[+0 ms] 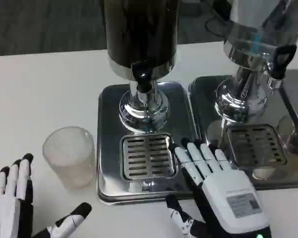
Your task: Grasp the cup under the faucet to collect the drink, then remove the cup.
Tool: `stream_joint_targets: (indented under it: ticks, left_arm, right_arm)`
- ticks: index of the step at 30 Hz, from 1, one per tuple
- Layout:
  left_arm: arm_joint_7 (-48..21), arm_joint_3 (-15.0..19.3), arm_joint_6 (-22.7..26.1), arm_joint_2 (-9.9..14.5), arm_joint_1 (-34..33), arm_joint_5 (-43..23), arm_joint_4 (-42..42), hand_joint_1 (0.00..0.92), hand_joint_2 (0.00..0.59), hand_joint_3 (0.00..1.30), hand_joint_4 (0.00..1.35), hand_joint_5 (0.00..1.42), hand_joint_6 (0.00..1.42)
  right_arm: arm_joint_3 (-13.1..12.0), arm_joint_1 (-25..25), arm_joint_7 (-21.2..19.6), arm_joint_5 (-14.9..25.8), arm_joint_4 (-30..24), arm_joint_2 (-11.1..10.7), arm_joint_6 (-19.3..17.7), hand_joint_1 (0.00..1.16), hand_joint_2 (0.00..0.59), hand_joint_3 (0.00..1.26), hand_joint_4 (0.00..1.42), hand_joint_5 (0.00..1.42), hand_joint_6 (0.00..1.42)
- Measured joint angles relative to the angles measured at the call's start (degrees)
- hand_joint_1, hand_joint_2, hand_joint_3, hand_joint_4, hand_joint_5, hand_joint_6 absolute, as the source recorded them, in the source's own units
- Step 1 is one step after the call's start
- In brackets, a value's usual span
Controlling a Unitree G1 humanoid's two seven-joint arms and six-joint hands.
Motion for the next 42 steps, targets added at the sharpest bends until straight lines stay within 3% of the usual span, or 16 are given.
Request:
stream_joint_targets:
  ticks: [15, 22, 27, 29, 32, 35, 38, 42]
  left_arm:
    - [0.0, 0.2, -0.1, 0.0, -0.3, -0.6, 0.2, 0.000, 0.083, 0.00, 0.00, 0.00, 0.00]
    - [-0.1, 4.6, -1.7, 0.1, -2.0, -7.4, 3.1, 0.000, 0.080, 0.00, 0.00, 0.00, 0.00]
    - [-1.0, 7.2, -3.4, 1.9, -5.2, -11.6, 5.3, 0.000, 0.038, 0.00, 0.00, 0.00, 0.00]
    - [-1.0, 7.4, -6.1, 2.5, -7.0, -13.7, 7.7, 0.000, 0.036, 0.00, 0.00, 0.00, 0.00]
    - [-1.5, 9.5, -16.5, 2.7, -10.2, -24.0, 14.8, 0.000, 0.026, 0.00, 0.00, 0.04, 0.09]
    - [-4.1, 10.4, -23.6, 3.3, -13.1, -30.3, 21.0, 0.000, 0.001, 0.00, 0.00, 0.06, 0.12]
    - [-6.2, 10.4, -28.6, 5.2, -14.3, -31.3, 24.9, 0.000, 0.000, 0.00, 0.00, 0.01, 0.01]
    - [-6.6, 9.7, -31.8, 6.2, -16.0, -30.8, 28.0, 0.002, 0.000, 0.00, 0.00, 0.00, 0.00]
  right_arm:
    - [-0.4, -0.1, 0.0, 0.3, 0.1, 0.7, 0.0, 0.45, 0.436, 0.05, 0.00, 0.00, 0.00]
    - [0.4, -0.4, 0.5, -0.4, 0.4, 2.1, 1.6, 0.45, 0.434, 0.04, 0.00, 0.00, 0.00]
    - [0.8, -0.1, 0.3, -0.4, 0.4, 3.6, 3.0, 0.45, 0.434, 0.04, 0.00, 0.00, 0.00]
    - [1.1, 0.0, 0.3, -0.5, 0.4, 4.1, 3.5, 0.45, 0.433, 0.05, 0.00, 0.00, 0.02]
    - [1.8, -0.5, 0.3, -1.7, 0.5, 4.4, 4.1, 0.45, 0.433, 0.05, 0.00, 0.00, 0.04]
    - [2.3, -0.7, 0.2, -2.2, 0.5, 4.5, 4.3, 0.45, 0.433, 0.05, 0.00, 0.00, 0.04]
    - [1.8, -0.7, 0.2, -2.1, 0.5, 4.5, 4.5, 0.45, 0.433, 0.05, 0.00, 0.00, 0.04]
    - [1.8, -0.7, 0.2, -1.7, 0.5, 4.5, 4.8, 0.45, 0.433, 0.05, 0.00, 0.00, 0.05]
